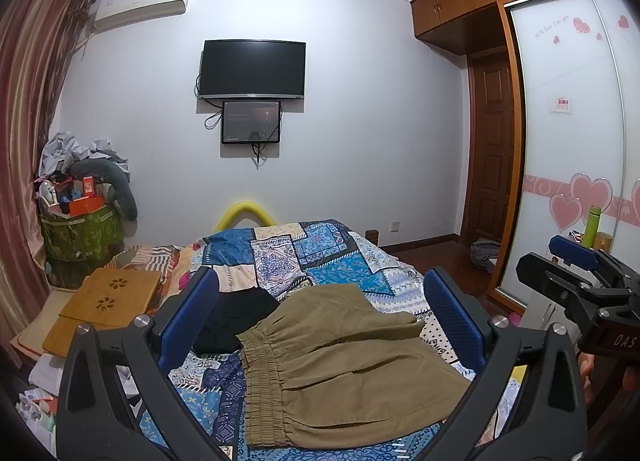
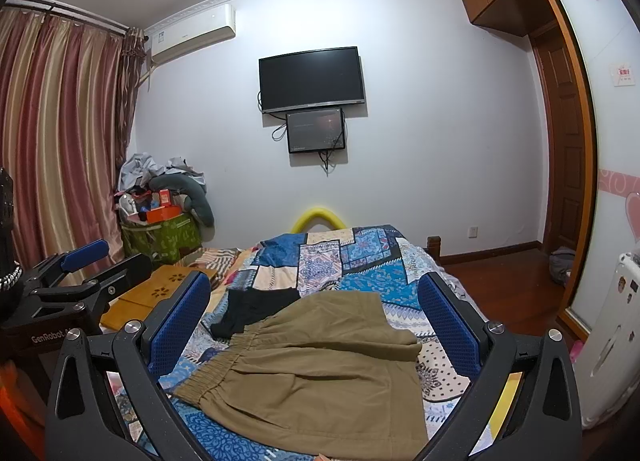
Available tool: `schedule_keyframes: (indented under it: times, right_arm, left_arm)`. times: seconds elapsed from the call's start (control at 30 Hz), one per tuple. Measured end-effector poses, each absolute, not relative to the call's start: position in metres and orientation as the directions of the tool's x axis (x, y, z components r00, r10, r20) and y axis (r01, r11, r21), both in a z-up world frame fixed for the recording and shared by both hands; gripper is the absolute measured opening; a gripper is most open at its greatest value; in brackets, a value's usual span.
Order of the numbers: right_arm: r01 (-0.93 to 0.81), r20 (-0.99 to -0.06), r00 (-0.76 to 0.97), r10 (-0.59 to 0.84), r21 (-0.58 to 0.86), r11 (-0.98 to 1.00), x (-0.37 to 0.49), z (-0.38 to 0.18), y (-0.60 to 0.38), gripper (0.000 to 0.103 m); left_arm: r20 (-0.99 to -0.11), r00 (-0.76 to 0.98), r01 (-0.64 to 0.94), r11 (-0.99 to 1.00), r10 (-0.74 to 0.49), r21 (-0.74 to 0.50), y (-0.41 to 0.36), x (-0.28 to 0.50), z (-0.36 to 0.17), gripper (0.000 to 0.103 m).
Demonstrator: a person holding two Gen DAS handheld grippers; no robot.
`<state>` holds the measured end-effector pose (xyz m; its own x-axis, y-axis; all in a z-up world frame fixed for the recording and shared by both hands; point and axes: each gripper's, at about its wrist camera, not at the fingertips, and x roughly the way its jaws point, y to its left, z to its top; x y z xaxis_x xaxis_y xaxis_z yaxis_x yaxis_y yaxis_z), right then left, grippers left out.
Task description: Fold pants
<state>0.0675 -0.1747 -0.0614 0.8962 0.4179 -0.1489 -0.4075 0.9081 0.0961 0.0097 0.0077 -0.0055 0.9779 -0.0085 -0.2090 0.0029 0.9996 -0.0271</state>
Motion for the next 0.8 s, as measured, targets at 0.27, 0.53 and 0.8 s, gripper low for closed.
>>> schedule_keyframes:
  times: [0.27,0.53,0.8]
  right_arm:
    - [-0.407,-0.15,0.897,0.417,0.095,0.909,0.0676,-0.0604,-0.1746,0.103]
    - [-0.406,-0.153,0.896,0.416,0.097,0.909,0.0687,-0.062,-0.1745,0.103]
    - [-0.4,-0.161,0.897,0.412,0.106,0.91,0.0719,-0.0658,-0.1802,0.103]
  left_arm:
    - [-0.209,0.978,0.005,1.0,-0.009,-0.019,0.0057,0.0101,-0.0053,0.103]
    - [-0.206,0.978,0.01,1.0,-0.012,-0.013,0.0026,0.0099,-0.0052,0.103]
    - [-0.212,0.977,0.013,1.0,-0.015,-0.012,0.0008,0.0131,-0.0069,0.103]
